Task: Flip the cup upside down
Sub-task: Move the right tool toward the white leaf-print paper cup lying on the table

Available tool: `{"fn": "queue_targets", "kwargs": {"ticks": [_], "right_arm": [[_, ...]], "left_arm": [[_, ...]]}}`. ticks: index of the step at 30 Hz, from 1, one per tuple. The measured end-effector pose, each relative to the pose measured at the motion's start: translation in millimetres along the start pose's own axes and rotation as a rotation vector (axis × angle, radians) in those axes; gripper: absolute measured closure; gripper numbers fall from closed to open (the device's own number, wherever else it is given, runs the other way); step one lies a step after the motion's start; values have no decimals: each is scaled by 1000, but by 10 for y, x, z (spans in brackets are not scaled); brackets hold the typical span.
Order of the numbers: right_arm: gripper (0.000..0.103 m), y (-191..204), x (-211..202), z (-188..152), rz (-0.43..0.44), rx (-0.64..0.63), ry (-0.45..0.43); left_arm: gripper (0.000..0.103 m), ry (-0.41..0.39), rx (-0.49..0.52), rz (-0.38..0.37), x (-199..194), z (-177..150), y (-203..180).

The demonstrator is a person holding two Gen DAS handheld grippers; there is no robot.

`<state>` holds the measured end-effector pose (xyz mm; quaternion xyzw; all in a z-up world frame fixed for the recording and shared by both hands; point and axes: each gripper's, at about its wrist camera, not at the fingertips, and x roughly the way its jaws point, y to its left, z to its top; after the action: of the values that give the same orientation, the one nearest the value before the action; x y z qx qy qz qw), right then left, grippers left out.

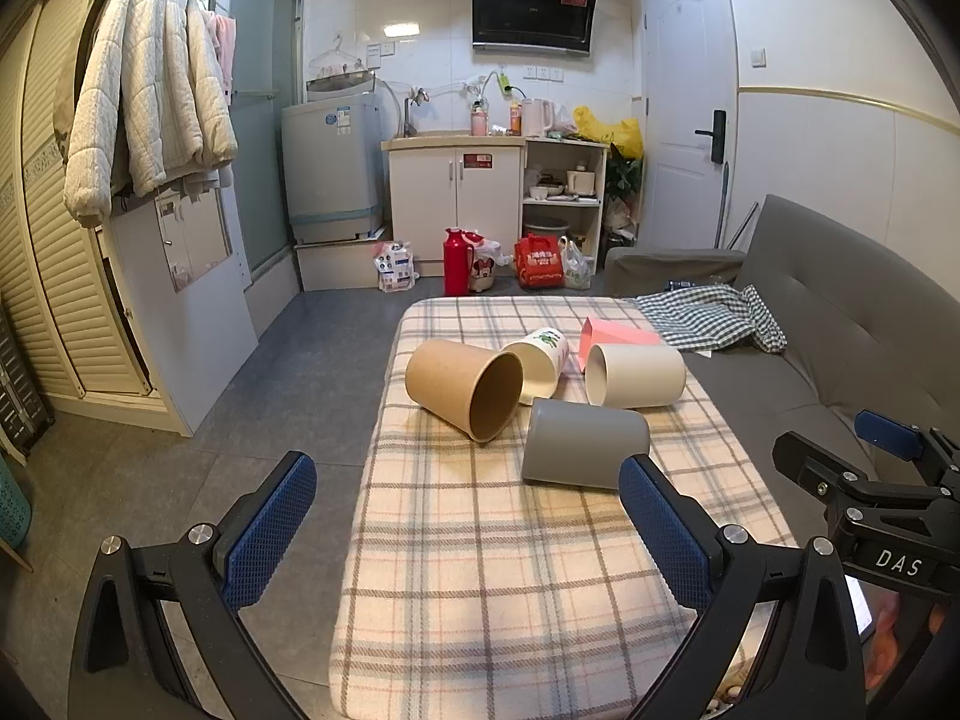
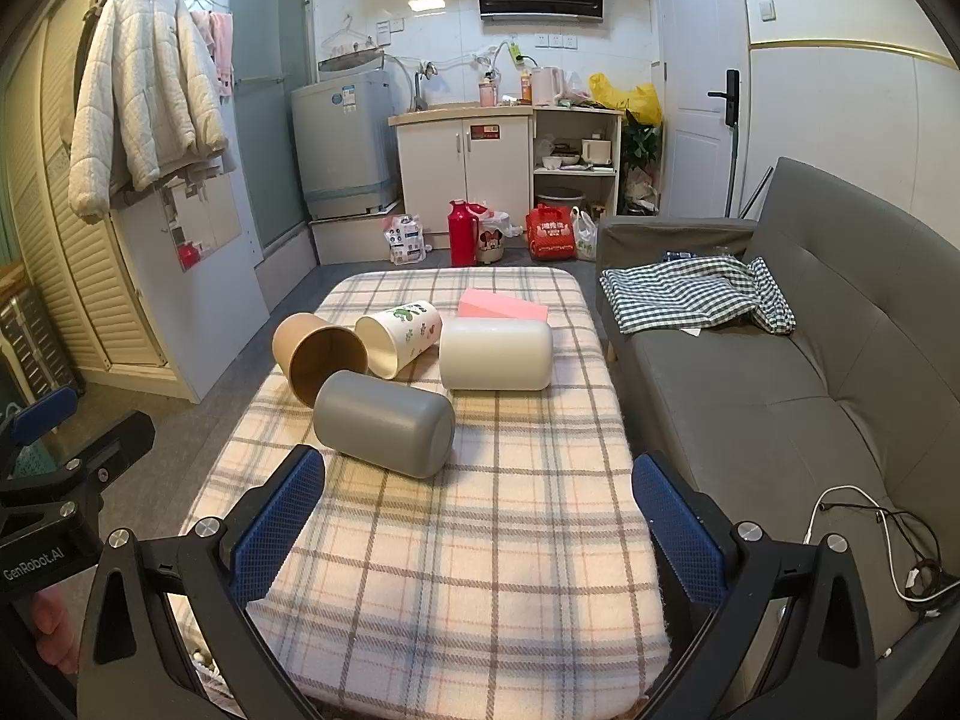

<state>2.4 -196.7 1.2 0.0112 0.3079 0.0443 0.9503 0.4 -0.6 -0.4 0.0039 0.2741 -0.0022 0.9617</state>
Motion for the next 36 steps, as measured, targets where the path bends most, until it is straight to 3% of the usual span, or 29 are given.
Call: {"fn": "queue_targets", "kwargs": {"ticks": [23, 28, 36], "right_arm": [[0, 11, 4, -6, 0, -2, 4], [0, -13, 45, -64, -7, -2, 4], [0, -33, 251, -52, 0, -38, 39]], "left_arm": [[0, 7, -2, 1, 8, 1, -1], [0, 5, -11, 30, 146, -210, -11], [0, 61, -30, 48, 364, -207, 133]]}}
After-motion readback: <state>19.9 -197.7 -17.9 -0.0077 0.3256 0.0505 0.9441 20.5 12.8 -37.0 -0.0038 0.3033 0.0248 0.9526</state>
